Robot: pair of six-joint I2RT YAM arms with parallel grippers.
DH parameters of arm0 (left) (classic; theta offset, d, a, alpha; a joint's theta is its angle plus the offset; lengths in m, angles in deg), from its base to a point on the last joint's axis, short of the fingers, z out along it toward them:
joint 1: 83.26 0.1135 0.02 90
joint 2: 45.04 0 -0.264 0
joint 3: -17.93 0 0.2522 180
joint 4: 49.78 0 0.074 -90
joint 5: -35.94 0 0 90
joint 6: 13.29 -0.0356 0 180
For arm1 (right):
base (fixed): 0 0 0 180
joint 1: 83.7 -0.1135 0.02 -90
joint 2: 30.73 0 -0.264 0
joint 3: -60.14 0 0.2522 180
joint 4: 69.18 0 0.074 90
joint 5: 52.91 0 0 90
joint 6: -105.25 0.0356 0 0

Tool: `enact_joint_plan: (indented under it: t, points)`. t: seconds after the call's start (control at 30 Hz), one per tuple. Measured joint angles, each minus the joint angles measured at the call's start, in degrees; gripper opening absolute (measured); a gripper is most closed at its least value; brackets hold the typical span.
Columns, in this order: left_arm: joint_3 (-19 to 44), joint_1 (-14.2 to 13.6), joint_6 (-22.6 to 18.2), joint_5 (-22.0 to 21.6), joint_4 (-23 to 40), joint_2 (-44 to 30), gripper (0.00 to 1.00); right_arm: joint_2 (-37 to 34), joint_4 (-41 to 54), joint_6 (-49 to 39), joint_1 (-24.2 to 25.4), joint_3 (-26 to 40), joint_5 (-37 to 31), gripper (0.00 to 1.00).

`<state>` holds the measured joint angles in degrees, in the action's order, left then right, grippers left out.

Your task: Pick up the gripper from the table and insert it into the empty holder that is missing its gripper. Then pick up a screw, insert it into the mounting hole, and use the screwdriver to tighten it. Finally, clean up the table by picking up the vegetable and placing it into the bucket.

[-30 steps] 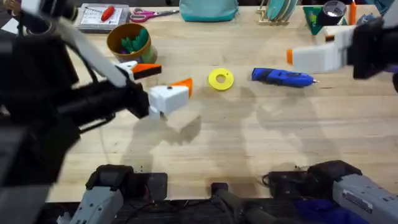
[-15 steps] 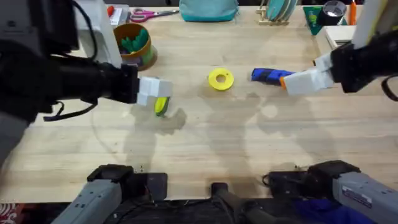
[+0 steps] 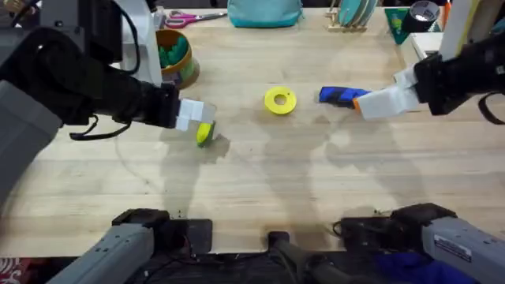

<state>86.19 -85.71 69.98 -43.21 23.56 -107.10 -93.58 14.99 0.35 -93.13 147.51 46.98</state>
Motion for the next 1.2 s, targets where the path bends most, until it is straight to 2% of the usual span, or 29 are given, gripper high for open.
enact_joint_plan:
  t: [0.07,0.17,0.2,0.3,0.37,0.63,0.83,1.2]
  points:
    - [0.2,-1.8,0.7,-1.0,0.6,-0.6,0.986,0.0,0.0,-0.1,0.0,0.0,0.0,0.997]
    - [0.7,-6.6,3.4,-4.0,2.1,-2.5,0.986,0.0,0.0,-0.2,0.0,0.0,-0.2,0.997]
    - [0.8,-8.8,5.3,-5.6,2.9,-3.6,0.985,0.0,-0.1,-0.2,0.0,0.0,-0.2,0.997]
    - [0.9,-13.1,10.4,-9.0,4.2,-6.8,0.986,0.0,-0.1,-0.2,0.0,0.0,-0.2,0.997]
    - [0.9,-14.4,13.0,-10.4,3.5,-9.2,0.986,0.0,-0.2,-0.2,0.0,0.0,-0.2,0.997]
    - [0.8,-14.8,17.0,-12.6,-1.4,-17.7,0.986,0.0,-0.5,-0.2,0.0,0.0,-0.3,0.997]
    - [0.9,-14.8,17.7,-13.3,-4.9,-22.8,0.985,0.0,-0.5,-0.2,0.0,0.0,-0.4,0.997]
    - [0.9,-14.8,17.8,-13.5,-7.6,-29.3,0.986,0.0,-1.0,-0.2,0.0,0.0,-0.5,0.997]
